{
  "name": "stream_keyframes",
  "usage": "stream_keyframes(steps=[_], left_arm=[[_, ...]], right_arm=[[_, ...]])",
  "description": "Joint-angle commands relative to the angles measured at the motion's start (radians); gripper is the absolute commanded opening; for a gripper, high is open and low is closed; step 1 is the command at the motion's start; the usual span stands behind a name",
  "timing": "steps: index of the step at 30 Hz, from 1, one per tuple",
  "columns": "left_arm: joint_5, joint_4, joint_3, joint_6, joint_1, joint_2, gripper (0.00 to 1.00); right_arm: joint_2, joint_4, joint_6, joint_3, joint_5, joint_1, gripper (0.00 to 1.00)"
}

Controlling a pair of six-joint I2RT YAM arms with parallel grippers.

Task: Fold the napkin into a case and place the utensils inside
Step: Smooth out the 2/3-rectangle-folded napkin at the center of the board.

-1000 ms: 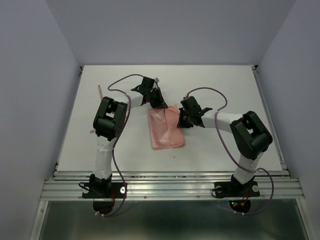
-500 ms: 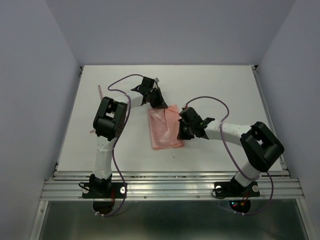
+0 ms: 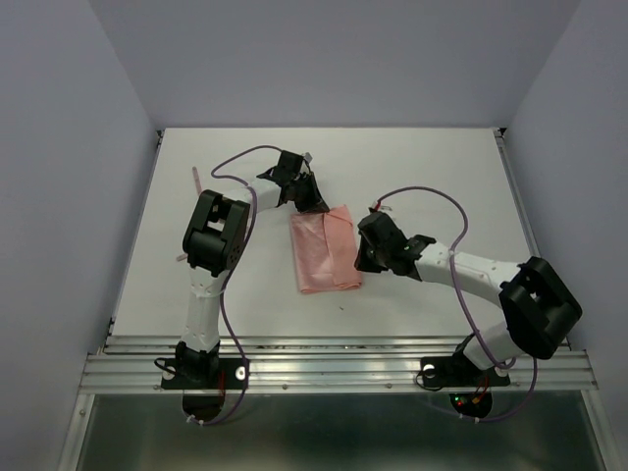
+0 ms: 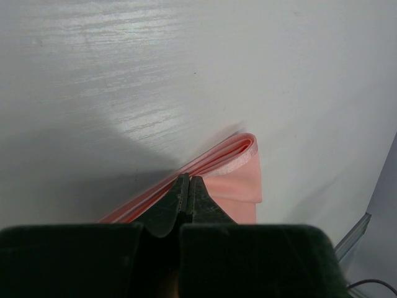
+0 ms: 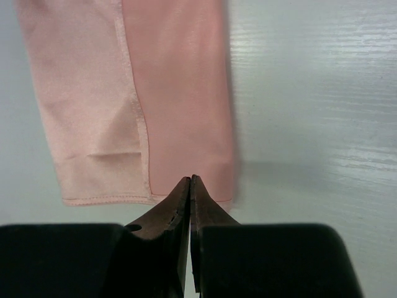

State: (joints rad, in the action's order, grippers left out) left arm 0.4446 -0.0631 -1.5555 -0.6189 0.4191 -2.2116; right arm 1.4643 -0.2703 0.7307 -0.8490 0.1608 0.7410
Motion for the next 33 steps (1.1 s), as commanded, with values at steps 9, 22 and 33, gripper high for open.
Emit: stream_keyframes(steps=[9,22,33], left_arm=[[-0.010,-0.004,-0.011,0.010,-0.002,0.013,0.00],[-0.010,-0.004,-0.012,0.008,-0.002,0.012,0.00],[-0.010,-0.004,-0.006,0.011,-0.002,0.020,0.00]], right_arm=[[0.136,0.025,0.019,0.056,-0.004,0.014,0.06],[0.036,-0.015,0.024,0.037,0.017,0.046,0.06],[0.145,-0.006,0.067,0.045,0.025,0.080,0.06]])
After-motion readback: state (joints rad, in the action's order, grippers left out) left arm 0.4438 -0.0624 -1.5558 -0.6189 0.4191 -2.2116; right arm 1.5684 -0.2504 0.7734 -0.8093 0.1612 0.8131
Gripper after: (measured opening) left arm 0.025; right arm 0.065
